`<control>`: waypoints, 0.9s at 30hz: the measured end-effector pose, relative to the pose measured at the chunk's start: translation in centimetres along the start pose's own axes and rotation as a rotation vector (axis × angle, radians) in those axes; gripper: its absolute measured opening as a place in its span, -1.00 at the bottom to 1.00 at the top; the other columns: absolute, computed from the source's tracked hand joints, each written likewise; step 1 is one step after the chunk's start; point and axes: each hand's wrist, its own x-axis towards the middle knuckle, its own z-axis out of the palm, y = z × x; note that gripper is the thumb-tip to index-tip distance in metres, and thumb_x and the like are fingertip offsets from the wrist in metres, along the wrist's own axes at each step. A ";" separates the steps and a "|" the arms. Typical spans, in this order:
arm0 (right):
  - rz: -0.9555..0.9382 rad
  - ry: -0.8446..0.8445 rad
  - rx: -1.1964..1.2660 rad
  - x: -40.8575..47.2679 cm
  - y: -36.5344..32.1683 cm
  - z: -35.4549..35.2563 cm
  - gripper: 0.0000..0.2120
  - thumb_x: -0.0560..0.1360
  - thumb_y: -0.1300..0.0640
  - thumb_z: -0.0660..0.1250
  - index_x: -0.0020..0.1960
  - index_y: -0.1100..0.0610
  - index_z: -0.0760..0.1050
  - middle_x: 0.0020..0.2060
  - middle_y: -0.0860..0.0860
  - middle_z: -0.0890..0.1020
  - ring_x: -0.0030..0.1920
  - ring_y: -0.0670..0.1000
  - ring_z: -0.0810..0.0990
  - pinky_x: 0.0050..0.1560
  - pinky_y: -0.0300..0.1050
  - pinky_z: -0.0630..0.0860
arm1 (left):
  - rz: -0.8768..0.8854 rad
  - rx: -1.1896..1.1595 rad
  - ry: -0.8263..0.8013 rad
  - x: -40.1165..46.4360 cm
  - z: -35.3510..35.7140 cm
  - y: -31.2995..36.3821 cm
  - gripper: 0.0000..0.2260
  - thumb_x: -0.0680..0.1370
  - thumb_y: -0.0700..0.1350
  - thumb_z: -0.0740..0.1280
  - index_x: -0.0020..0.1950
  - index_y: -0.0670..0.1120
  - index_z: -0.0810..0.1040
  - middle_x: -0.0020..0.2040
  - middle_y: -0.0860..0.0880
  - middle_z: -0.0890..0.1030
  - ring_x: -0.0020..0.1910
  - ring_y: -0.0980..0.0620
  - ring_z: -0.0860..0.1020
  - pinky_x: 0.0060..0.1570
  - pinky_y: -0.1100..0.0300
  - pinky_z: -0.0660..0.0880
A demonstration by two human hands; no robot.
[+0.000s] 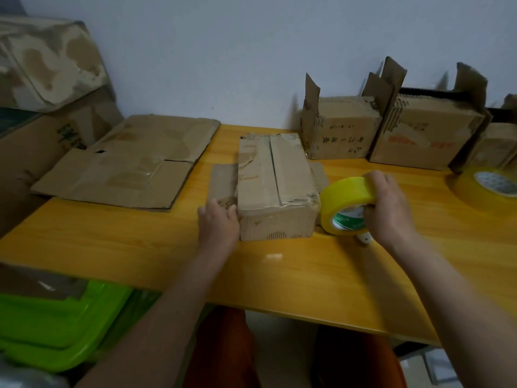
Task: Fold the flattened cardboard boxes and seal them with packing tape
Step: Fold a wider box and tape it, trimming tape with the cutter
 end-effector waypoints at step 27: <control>-0.109 -0.420 0.475 -4.2 -4.9 0.5 -0.56 0.42 0.11 0.49 0.18 0.01 0.34 0.02 -0.03 0.52 -0.01 -0.02 0.54 -0.07 -0.09 0.54 | 0.693 0.571 -0.077 -2.8 -3.3 0.9 -0.61 0.60 -0.23 0.16 0.42 -0.10 0.43 0.43 -0.14 0.42 0.41 -0.16 0.33 0.37 -0.03 0.32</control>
